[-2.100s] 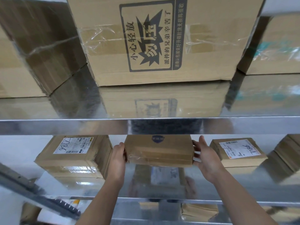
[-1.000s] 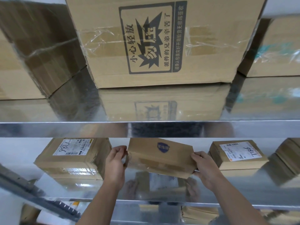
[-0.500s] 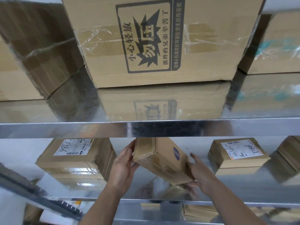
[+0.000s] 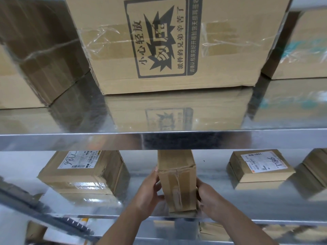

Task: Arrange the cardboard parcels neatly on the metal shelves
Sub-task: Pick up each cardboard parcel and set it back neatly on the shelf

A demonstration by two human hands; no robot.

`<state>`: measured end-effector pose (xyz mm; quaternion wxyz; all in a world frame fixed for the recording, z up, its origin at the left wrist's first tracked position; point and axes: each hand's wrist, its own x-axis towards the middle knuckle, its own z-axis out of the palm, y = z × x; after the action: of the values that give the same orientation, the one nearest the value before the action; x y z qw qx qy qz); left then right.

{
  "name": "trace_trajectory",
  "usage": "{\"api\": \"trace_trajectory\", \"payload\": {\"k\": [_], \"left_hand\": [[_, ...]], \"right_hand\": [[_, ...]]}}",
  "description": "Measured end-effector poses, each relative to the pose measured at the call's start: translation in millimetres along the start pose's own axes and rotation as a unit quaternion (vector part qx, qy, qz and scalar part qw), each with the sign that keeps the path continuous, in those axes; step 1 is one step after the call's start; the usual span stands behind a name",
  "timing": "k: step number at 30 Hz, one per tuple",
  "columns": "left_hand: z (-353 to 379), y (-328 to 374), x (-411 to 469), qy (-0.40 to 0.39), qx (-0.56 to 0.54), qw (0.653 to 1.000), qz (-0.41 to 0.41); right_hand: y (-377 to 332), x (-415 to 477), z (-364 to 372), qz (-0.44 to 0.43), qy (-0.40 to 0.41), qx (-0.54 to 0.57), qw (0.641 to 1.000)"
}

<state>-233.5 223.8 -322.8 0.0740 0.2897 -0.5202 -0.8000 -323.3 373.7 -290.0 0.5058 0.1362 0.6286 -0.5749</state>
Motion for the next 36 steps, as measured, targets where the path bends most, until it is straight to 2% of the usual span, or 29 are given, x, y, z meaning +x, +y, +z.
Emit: {"api": "trace_trajectory", "payload": {"k": [4,15,16,20,24,26,28,30,32,36], "left_hand": [[-10.0,1.6,5.2,-0.021,0.028,0.999,-0.013],[-11.0,-0.8,11.3,-0.034,0.035,0.999,0.008],[-10.6,-1.5,12.2,-0.036,0.032,0.999,0.009],[-11.8,-4.2,15.3,-0.034,0.034,0.998,0.027],[-16.0,-1.4,14.6,-0.029,0.103,0.993,0.059],[-20.1,2.1,16.0,-0.056,0.141,0.987,0.061],[-20.2,7.0,15.4,-0.079,0.144,0.985,0.047],[-17.6,12.4,14.3,-0.088,0.138,0.986,0.04],[-14.2,16.5,12.7,-0.096,0.135,0.985,0.046],[-10.3,14.2,9.3,-0.108,0.141,0.982,0.057]], "right_hand": [[3.4,8.2,-2.2,0.011,-0.011,0.049,0.999],[7.6,25.0,-4.1,0.002,-0.004,0.074,0.997],[7.5,27.0,-6.4,-0.017,-0.015,0.084,0.996],[4.0,24.1,-10.7,-0.053,-0.022,0.006,0.998],[-2.7,26.5,-21.0,-0.109,-0.002,-0.074,0.991],[-6.5,27.0,-25.7,-0.159,-0.016,-0.037,0.986],[-10.8,26.7,-26.5,-0.173,-0.03,-0.009,0.984],[-12.6,25.1,-22.7,-0.186,-0.045,-0.033,0.981],[-13.2,26.4,-19.3,-0.207,-0.017,-0.057,0.977],[-13.4,21.8,-15.0,-0.202,-0.006,-0.038,0.979]]}}
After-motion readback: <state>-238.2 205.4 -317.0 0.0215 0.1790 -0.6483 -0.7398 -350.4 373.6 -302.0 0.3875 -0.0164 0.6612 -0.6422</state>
